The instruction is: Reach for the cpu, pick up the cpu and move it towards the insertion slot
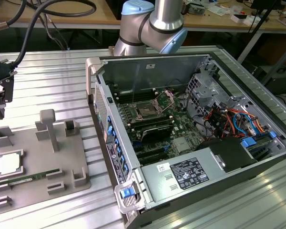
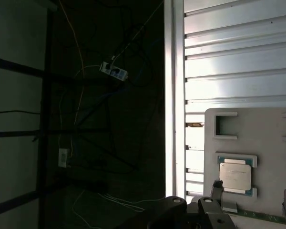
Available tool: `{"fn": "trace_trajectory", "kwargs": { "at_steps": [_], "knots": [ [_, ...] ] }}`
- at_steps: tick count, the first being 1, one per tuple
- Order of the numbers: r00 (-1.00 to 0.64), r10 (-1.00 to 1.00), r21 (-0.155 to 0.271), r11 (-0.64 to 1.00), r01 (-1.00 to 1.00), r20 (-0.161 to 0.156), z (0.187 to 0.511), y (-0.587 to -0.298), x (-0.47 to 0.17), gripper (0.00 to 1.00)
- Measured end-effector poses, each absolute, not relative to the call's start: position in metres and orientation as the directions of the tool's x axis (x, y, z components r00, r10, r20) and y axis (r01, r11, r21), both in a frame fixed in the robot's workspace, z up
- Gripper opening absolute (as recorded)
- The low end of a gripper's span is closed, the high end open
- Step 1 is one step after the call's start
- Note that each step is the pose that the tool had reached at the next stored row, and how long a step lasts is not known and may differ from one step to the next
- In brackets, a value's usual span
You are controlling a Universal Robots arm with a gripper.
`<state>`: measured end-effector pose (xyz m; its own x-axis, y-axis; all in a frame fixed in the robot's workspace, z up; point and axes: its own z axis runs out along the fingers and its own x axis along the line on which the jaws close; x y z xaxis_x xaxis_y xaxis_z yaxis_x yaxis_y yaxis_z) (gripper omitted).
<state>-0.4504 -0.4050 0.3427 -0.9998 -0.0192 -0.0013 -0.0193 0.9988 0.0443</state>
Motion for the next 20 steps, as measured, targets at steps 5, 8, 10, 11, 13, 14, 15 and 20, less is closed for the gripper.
{"fn": "trace_trajectory", "kwargs": {
  "at_steps": [5, 8, 10, 11, 13, 14, 15, 20],
  "knots": [
    [-1.000, -0.019, 0.044, 0.999, -0.019, -0.001, 0.335, -0.405, -0.451, 0.55],
    [-1.000, -0.019, 0.044, 0.999, -0.019, -0.001, 0.333, -0.405, -0.451, 0.55],
    [-1.000, -0.019, 0.044, 0.999, -0.019, -0.001, 0.332, -0.405, -0.451, 0.55],
    [-1.000, -0.019, 0.044, 0.999, -0.019, -0.002, 0.330, -0.405, -0.451, 0.55],
    [-1.000, -0.019, 0.043, 0.999, -0.019, -0.003, 0.328, -0.405, -0.451, 0.55],
    [-1.000, -0.019, 0.043, 0.999, -0.019, -0.003, 0.327, -0.405, -0.451, 0.55],
    [-1.000, -0.019, 0.043, 0.999, -0.019, -0.004, 0.326, -0.405, -0.451, 0.55],
    [-1.000, -0.019, 0.043, 0.999, -0.019, -0.008, 0.319, -0.405, -0.453, 0.55]
  ]
}}
